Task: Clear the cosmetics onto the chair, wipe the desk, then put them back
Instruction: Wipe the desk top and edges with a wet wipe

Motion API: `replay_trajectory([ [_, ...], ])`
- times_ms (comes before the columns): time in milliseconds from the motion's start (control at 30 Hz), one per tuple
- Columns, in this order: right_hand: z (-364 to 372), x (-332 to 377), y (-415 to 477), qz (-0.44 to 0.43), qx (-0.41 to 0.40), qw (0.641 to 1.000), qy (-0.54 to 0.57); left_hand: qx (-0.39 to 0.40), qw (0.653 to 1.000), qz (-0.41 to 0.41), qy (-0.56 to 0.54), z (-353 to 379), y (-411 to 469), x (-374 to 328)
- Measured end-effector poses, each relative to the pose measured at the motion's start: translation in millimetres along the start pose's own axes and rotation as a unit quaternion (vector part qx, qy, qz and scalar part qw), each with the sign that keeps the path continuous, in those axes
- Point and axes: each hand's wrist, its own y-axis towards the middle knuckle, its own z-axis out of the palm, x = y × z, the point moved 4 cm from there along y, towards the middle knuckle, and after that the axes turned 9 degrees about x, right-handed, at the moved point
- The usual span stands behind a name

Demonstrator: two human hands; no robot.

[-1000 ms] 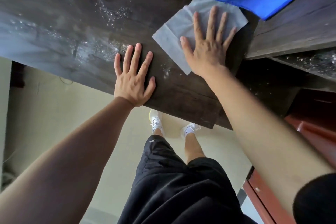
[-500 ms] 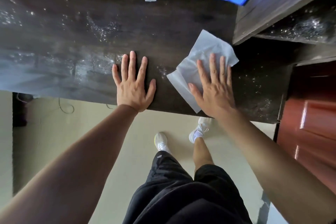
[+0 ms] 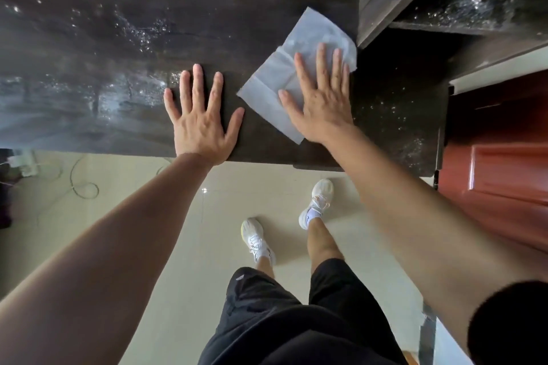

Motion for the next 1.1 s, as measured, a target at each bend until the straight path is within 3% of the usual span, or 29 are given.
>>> replay_trajectory([
  [200, -32, 10, 79, 0.040, 0.004, 0.999, 0.003, -0.024, 1.000, 0.000, -0.005, 2, 1, 3],
  [367, 4, 23, -6, -0.029, -0.028, 0.999, -0.004, -0.014, 1.000, 0.007, -0.014, 1, 0, 1],
  [467, 3, 18, -11, -0.049, -0.011, 0.999, -0.018, -0.015, 1.000, 0.006, -0.015, -1, 0, 1],
  [667, -40, -10, 77, 0.078, -0.001, 0.997, 0.025, -0.018, 1.000, -0.003, -0.015, 0, 1, 2],
  [800, -54, 0, 106, 0.100, -0.001, 0.994, 0.053, -0.017, 1.000, -0.001, -0.013, 0, 2, 1],
  [933, -34, 13, 69, 0.029, -0.002, 0.999, 0.023, -0.012, 1.000, -0.002, -0.014, -1, 1, 2],
  [1100, 22, 30, -46, -0.024, -0.075, 0.997, 0.022, 0.001, 1.000, -0.002, -0.016, -1, 1, 1],
])
